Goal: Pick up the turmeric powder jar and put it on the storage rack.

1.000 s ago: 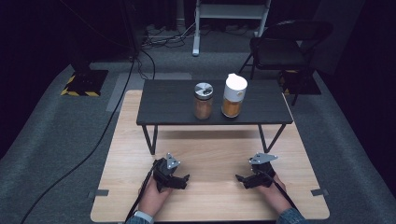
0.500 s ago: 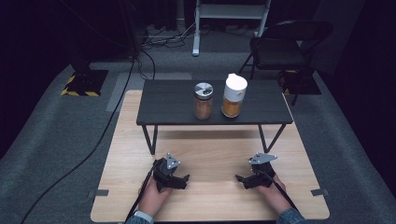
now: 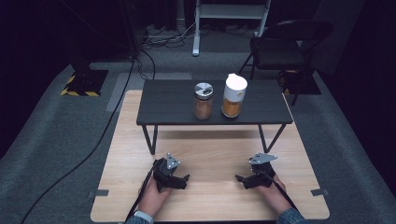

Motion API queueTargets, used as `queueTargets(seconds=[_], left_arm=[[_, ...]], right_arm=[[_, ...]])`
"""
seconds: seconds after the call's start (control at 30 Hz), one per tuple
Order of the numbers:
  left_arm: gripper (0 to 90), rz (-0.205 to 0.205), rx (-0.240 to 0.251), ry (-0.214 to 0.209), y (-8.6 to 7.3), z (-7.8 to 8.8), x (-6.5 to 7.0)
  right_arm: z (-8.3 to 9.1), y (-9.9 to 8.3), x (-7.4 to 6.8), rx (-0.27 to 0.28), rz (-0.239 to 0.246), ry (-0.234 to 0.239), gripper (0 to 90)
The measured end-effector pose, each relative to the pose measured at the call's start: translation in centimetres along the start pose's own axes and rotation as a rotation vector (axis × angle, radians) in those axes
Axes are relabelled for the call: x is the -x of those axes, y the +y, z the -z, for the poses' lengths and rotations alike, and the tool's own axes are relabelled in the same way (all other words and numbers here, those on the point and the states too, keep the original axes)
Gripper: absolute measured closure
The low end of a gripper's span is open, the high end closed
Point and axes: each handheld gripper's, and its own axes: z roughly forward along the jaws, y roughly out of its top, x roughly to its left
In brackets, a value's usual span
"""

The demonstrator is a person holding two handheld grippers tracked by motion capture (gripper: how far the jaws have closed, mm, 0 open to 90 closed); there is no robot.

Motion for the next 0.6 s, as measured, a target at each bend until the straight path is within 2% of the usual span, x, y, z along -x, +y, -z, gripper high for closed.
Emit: queueTargets(seconds=[0.6], left_arm=[[2.4,0.000,0.001,0.000,-0.01,-0.01,0.00]], right_arm=[[0.00,0.00,0.00,0.000,0.000,0.000,0.7]])
